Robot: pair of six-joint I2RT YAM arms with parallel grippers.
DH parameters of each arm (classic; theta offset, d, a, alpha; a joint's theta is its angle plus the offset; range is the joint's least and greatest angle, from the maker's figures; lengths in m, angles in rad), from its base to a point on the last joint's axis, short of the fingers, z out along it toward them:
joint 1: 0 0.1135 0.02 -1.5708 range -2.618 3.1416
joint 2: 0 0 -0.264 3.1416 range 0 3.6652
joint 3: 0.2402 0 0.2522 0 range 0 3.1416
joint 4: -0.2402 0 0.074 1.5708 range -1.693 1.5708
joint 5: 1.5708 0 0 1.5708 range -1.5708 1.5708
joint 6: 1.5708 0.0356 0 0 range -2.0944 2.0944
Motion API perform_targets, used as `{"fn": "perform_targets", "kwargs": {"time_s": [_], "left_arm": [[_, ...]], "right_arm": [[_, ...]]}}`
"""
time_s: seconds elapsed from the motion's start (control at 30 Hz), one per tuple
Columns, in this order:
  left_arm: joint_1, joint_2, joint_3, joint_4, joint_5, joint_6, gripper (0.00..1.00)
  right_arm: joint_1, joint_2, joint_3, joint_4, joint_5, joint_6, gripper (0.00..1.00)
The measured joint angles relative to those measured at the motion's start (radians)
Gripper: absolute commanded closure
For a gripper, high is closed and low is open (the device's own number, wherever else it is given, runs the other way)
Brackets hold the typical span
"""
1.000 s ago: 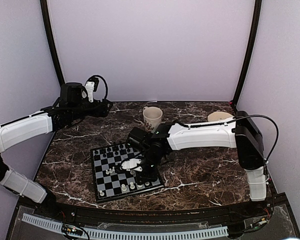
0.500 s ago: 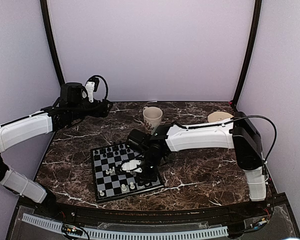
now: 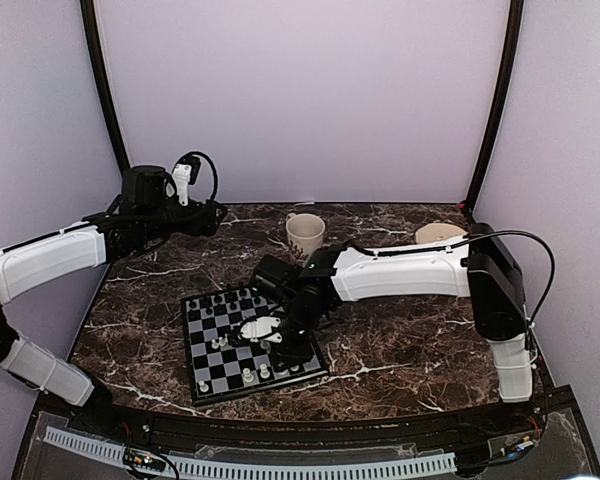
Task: Set up the chess pieces on the board
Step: Place the bishop on f1, then pick up the bishop from the chessboard.
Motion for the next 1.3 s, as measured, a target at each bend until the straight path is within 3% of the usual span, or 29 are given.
{"fn": "perform_targets", "kwargs": {"time_s": [0.17, 0.4, 0.5, 0.7, 0.9, 1.1, 1.3], "left_arm": [[0.0, 0.006, 0.0, 0.001, 0.008, 0.009, 0.12], [0.0, 0.012, 0.0, 0.005, 0.09, 0.057, 0.32], [-0.003, 0.034, 0.013, -0.018, 0.124, 0.079, 0.33], [-0.066, 0.124, 0.154, -0.181, 0.158, 0.13, 0.41], [-0.211, 0.206, 0.278, -0.369, 0.151, 0.163, 0.47], [-0.327, 0.286, 0.314, -0.544, 0.122, 0.156, 0.58], [-0.393, 0.354, 0.329, -0.658, 0.096, 0.154, 0.59]], "right_arm": [[-0.013, -0.046, -0.003, -0.008, -0.002, -0.002, 0.66], [-0.131, -0.277, -0.119, 0.019, -0.061, -0.006, 0.66], [-0.214, -0.377, -0.208, 0.052, -0.087, -0.006, 0.66], [-0.394, -0.54, -0.463, 0.15, -0.137, -0.005, 0.66], [-0.533, -0.648, -0.657, 0.263, -0.163, 0.006, 0.66], [-0.615, -0.68, -0.683, 0.331, -0.162, 0.006, 0.66], [-0.622, -0.698, -0.684, 0.368, -0.16, 0.006, 0.66]]}}
